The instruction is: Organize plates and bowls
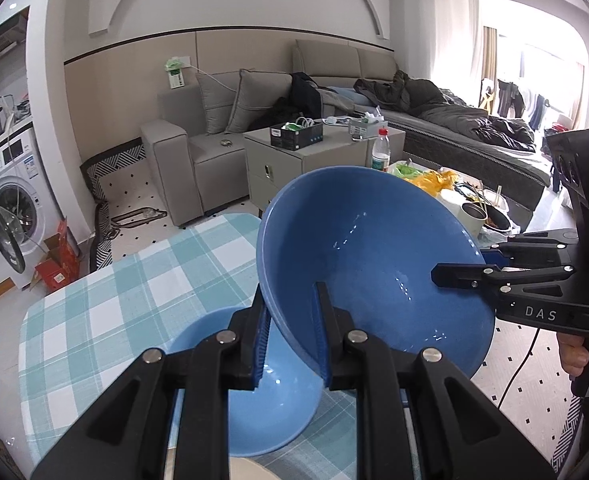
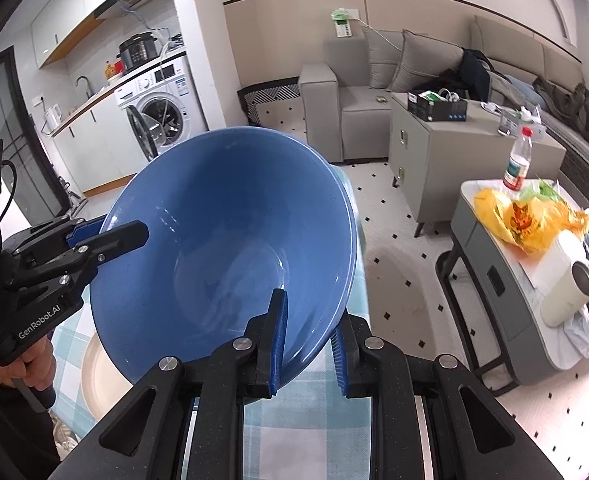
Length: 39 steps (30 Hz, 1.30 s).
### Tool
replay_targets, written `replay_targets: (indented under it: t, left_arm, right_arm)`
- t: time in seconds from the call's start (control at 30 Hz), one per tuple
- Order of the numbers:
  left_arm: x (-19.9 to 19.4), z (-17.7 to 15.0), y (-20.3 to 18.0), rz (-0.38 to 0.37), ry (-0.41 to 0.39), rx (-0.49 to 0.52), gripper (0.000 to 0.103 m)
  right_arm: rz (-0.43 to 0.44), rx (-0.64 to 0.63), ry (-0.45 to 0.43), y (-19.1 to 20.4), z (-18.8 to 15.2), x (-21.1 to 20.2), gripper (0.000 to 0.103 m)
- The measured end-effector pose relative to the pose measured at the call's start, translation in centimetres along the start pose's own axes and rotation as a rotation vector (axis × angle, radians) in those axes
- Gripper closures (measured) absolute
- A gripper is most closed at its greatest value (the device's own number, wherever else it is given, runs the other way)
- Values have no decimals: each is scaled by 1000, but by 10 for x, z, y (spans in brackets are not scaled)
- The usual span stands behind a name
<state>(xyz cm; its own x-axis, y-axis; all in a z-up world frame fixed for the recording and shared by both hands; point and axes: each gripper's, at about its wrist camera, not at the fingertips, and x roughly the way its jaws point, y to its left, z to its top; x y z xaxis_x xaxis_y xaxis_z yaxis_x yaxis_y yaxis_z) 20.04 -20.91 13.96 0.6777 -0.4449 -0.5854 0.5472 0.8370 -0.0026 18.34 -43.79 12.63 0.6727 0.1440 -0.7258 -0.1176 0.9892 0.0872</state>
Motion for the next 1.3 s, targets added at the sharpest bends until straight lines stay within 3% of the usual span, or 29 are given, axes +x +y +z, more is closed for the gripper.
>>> replay_targets:
  t: [0.33,0.67,1.3]
  left_arm:
    - [-20,-7,41,77,-16,-67,85]
    - [-16,-29,71,131,19,-125,85]
    - [9,-57,89,155,98,-157,85]
  right_arm:
    - [50,-76,24,47,29,13,83]
    - [98,-127,76,80,35,49,83]
    - [117,-144,157,90,30,105,82]
